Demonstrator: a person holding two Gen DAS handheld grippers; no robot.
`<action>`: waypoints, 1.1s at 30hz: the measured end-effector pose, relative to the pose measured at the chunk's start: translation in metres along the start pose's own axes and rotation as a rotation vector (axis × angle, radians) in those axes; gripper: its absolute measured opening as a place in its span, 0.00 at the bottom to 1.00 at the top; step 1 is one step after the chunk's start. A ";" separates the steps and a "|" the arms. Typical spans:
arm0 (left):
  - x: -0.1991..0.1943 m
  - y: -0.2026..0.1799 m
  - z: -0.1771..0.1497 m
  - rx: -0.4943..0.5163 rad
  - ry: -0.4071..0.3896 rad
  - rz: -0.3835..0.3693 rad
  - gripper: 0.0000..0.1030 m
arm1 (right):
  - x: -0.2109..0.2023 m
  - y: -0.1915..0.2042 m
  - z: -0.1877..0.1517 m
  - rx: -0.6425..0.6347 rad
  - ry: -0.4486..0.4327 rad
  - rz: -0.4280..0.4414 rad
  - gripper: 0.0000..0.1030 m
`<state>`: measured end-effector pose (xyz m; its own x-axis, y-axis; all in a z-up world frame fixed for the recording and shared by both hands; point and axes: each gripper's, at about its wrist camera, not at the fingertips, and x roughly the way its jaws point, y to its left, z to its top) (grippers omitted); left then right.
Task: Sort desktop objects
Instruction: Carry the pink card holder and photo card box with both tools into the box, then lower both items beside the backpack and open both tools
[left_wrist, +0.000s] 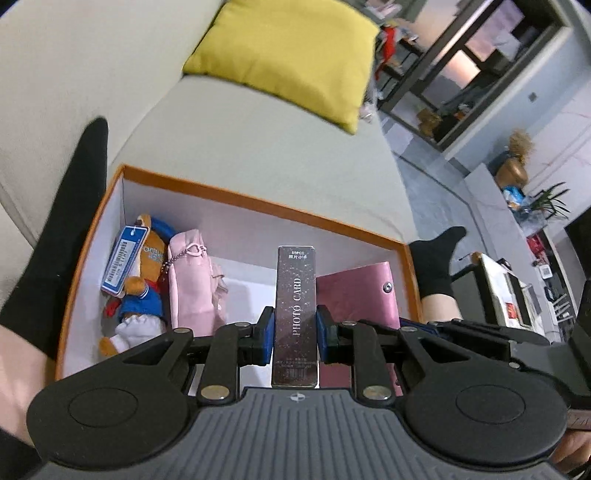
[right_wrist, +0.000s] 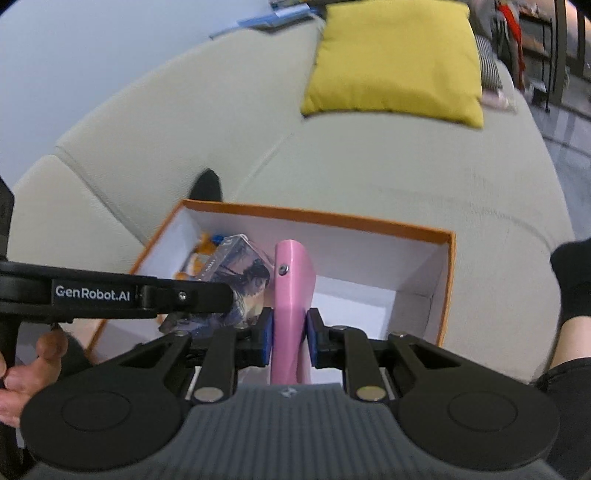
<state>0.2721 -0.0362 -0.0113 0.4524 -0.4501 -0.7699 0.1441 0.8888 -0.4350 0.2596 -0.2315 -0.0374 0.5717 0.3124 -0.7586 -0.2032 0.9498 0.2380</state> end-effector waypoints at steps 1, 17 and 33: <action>0.009 0.002 0.002 -0.012 0.012 0.005 0.24 | 0.007 -0.004 0.002 0.012 0.011 -0.001 0.19; 0.071 0.010 0.008 0.017 0.041 0.227 0.25 | 0.089 -0.034 0.017 0.206 0.117 0.037 0.19; 0.061 0.027 0.013 -0.055 0.015 0.128 0.31 | 0.099 -0.032 0.018 0.278 0.137 0.028 0.20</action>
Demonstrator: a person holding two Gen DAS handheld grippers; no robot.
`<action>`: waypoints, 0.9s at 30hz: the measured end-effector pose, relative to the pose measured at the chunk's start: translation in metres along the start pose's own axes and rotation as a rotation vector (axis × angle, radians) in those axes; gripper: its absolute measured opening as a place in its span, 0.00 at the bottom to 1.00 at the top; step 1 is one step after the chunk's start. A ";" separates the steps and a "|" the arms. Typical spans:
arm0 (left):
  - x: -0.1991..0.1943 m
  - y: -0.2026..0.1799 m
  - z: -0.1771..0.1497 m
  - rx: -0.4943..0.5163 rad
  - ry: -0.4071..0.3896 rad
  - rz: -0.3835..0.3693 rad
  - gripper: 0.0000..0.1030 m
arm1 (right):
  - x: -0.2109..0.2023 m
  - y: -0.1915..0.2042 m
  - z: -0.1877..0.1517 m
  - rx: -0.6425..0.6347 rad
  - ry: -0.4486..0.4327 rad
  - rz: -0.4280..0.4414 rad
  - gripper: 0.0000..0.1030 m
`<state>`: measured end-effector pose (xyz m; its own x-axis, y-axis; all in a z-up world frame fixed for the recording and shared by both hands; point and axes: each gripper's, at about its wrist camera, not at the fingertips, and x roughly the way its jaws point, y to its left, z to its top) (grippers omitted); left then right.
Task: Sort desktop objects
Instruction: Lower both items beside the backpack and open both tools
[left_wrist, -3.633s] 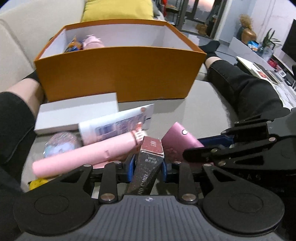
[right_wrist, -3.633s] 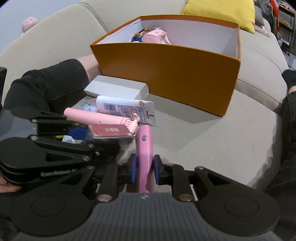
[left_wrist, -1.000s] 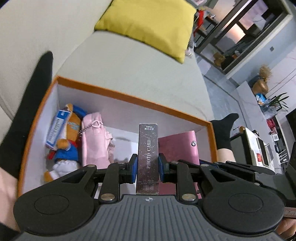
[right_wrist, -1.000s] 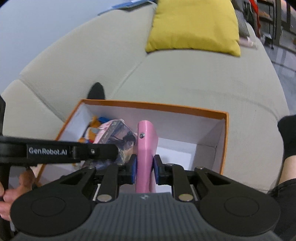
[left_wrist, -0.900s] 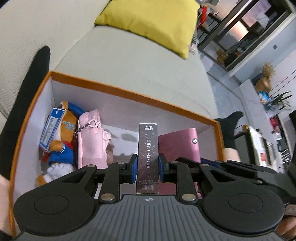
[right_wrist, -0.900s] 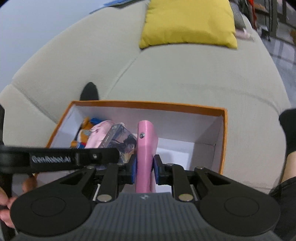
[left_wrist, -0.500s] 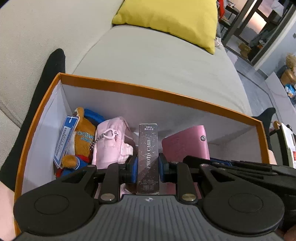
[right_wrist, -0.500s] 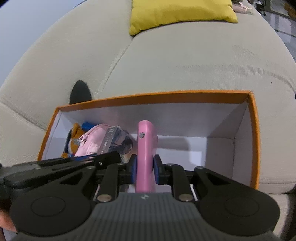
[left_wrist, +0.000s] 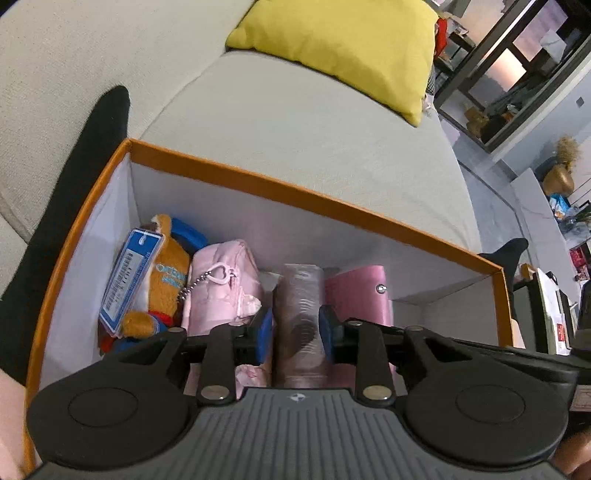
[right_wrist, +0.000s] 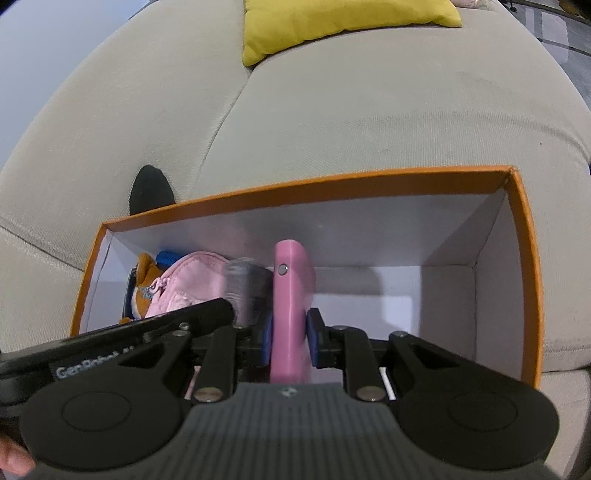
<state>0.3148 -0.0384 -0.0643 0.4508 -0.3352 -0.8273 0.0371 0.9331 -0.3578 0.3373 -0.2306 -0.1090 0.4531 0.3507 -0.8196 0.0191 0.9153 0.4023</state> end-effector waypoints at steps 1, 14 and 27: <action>-0.001 0.000 0.000 0.002 -0.001 -0.002 0.31 | 0.000 0.001 0.000 -0.003 0.000 -0.007 0.20; -0.067 0.020 -0.029 0.102 -0.076 0.072 0.48 | 0.012 0.024 0.001 -0.007 0.005 -0.015 0.21; -0.046 0.000 -0.046 0.260 -0.090 0.037 0.27 | 0.015 0.028 0.003 -0.039 0.001 0.040 0.35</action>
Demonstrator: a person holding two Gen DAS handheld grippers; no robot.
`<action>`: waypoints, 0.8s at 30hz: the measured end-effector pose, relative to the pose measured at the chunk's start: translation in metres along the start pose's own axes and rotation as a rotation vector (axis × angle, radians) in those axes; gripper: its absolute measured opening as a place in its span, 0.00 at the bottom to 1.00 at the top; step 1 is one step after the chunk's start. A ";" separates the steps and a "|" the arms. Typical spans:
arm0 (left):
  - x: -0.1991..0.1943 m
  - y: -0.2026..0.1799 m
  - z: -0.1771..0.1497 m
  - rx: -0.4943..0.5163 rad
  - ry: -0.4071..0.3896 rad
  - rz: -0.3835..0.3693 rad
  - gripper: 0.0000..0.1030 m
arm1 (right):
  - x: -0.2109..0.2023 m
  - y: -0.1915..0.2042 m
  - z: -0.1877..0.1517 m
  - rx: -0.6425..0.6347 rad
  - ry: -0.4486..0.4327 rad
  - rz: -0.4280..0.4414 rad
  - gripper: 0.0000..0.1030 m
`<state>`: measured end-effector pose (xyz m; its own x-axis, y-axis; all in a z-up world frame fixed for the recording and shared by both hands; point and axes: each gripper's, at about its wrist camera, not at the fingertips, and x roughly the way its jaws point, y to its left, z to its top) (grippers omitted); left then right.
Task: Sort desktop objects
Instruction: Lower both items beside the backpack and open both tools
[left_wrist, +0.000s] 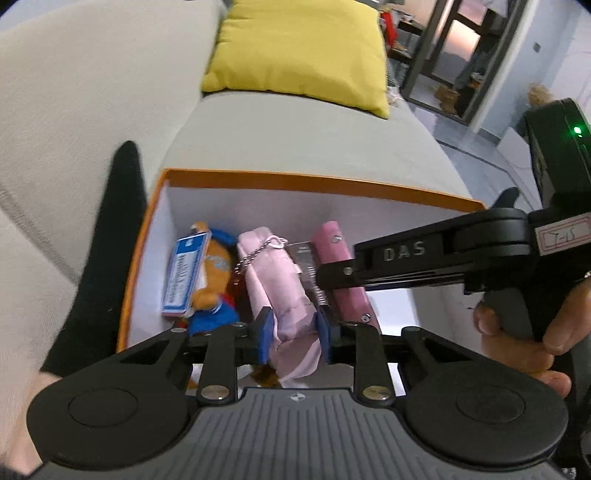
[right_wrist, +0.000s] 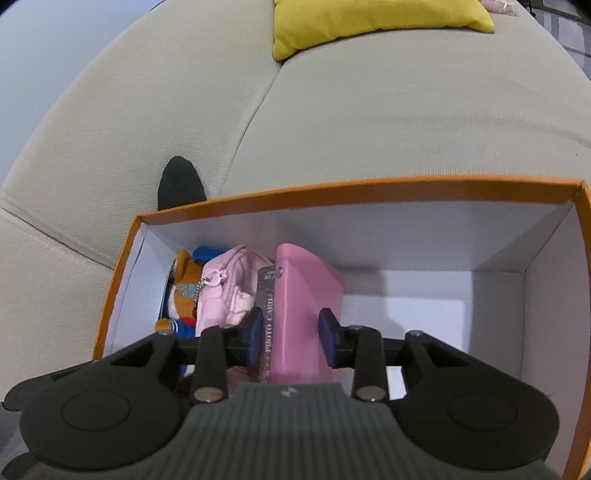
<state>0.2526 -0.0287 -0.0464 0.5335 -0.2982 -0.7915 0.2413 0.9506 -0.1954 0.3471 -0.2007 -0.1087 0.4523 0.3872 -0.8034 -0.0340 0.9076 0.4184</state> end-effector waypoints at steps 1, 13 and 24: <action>0.001 0.000 0.000 0.002 0.002 -0.010 0.27 | 0.002 0.001 0.001 -0.007 -0.007 -0.006 0.31; -0.011 0.012 -0.010 -0.033 -0.023 -0.001 0.33 | -0.006 -0.005 -0.004 -0.005 -0.021 0.024 0.35; -0.027 0.011 -0.010 -0.054 -0.069 -0.012 0.33 | -0.015 0.006 -0.015 -0.110 -0.044 -0.006 0.23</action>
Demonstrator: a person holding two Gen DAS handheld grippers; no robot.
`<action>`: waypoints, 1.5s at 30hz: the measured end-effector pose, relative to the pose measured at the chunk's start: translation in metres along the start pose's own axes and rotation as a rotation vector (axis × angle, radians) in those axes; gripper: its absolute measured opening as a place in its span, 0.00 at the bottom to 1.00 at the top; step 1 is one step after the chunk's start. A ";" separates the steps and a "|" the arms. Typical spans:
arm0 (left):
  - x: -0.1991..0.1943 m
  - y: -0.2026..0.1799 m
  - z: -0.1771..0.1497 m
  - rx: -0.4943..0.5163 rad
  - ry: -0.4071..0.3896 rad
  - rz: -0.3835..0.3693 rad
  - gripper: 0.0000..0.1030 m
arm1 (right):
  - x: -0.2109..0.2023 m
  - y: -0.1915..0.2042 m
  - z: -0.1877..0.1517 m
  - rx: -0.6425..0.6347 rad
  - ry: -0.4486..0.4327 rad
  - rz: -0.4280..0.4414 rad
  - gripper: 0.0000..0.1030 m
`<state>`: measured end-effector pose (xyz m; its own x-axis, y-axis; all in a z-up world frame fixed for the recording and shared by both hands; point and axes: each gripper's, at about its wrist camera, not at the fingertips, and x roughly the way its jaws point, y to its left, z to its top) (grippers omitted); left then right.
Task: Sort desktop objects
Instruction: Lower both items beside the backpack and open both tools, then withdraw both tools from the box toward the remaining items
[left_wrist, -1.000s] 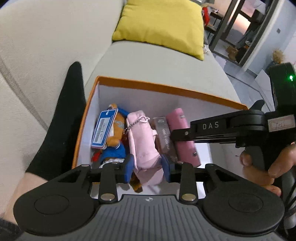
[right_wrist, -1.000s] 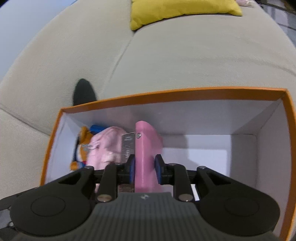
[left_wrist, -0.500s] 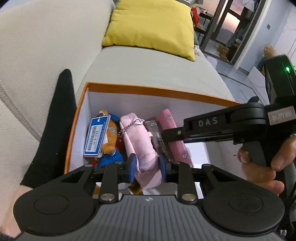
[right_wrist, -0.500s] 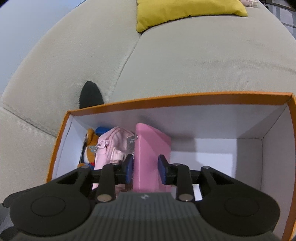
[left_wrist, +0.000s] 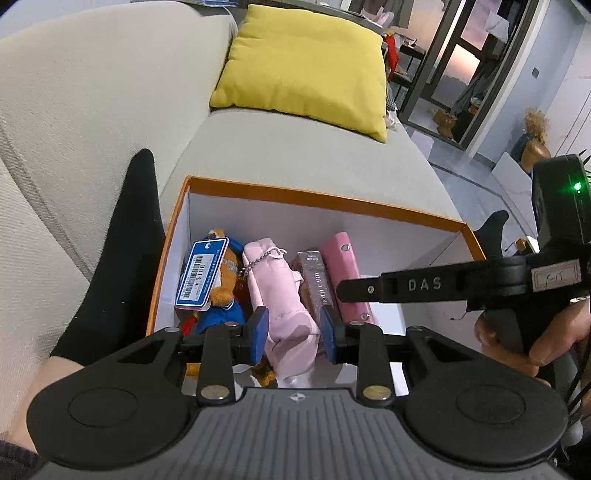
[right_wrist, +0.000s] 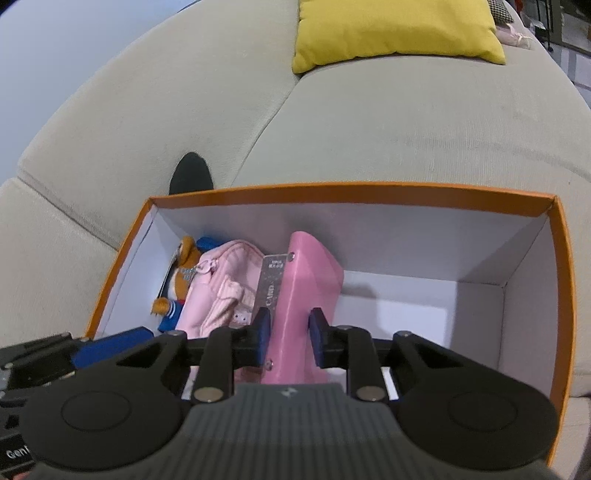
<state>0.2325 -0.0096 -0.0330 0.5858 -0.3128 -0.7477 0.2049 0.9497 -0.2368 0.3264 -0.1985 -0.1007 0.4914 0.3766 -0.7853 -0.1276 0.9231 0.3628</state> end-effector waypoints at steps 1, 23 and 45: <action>-0.001 0.000 -0.001 0.000 -0.002 0.002 0.33 | -0.002 0.003 -0.002 -0.017 -0.004 -0.017 0.22; -0.011 0.005 -0.006 -0.015 -0.025 -0.011 0.33 | -0.001 0.040 -0.002 -0.186 0.000 -0.101 0.26; -0.075 -0.003 -0.030 0.039 -0.066 -0.001 0.33 | -0.075 0.049 -0.047 -0.274 -0.139 0.032 0.36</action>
<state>0.1646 0.0111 0.0057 0.6356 -0.3153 -0.7047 0.2352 0.9485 -0.2122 0.2427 -0.1777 -0.0471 0.5940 0.4092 -0.6926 -0.3634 0.9046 0.2228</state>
